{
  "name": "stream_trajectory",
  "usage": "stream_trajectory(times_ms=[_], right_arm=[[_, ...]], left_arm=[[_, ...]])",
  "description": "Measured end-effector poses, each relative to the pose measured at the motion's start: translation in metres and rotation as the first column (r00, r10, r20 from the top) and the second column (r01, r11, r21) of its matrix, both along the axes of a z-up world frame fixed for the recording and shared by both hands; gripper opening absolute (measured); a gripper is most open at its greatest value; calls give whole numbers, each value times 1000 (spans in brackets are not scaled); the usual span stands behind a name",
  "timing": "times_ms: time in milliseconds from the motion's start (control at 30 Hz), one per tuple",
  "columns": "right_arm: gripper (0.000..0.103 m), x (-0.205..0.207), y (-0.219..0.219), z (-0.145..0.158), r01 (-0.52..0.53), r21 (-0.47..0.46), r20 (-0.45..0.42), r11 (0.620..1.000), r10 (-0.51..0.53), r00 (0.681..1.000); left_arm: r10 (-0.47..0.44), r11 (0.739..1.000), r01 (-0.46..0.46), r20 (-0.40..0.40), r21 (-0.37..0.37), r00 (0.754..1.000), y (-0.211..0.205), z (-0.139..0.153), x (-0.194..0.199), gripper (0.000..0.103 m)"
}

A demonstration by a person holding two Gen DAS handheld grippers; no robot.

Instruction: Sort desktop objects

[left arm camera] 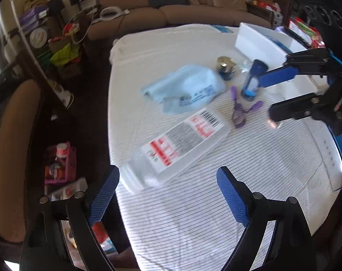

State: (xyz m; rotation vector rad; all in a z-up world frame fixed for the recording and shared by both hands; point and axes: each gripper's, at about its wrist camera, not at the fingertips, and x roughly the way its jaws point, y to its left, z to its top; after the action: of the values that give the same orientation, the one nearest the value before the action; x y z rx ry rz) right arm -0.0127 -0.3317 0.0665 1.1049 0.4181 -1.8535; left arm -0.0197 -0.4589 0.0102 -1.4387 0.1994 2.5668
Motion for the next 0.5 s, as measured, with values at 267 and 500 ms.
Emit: stream_trajectory(times_ms=[267, 500], right_arm=[[66, -17, -24, -60, -40, 40, 84, 998, 36, 996], [60, -6, -49, -90, -119, 119, 27, 986, 116, 993]], left_arm=[[32, 998, -32, 8, 45, 999, -27, -46, -12, 91], [-46, 997, 46, 1, 63, 999, -7, -57, -23, 92]])
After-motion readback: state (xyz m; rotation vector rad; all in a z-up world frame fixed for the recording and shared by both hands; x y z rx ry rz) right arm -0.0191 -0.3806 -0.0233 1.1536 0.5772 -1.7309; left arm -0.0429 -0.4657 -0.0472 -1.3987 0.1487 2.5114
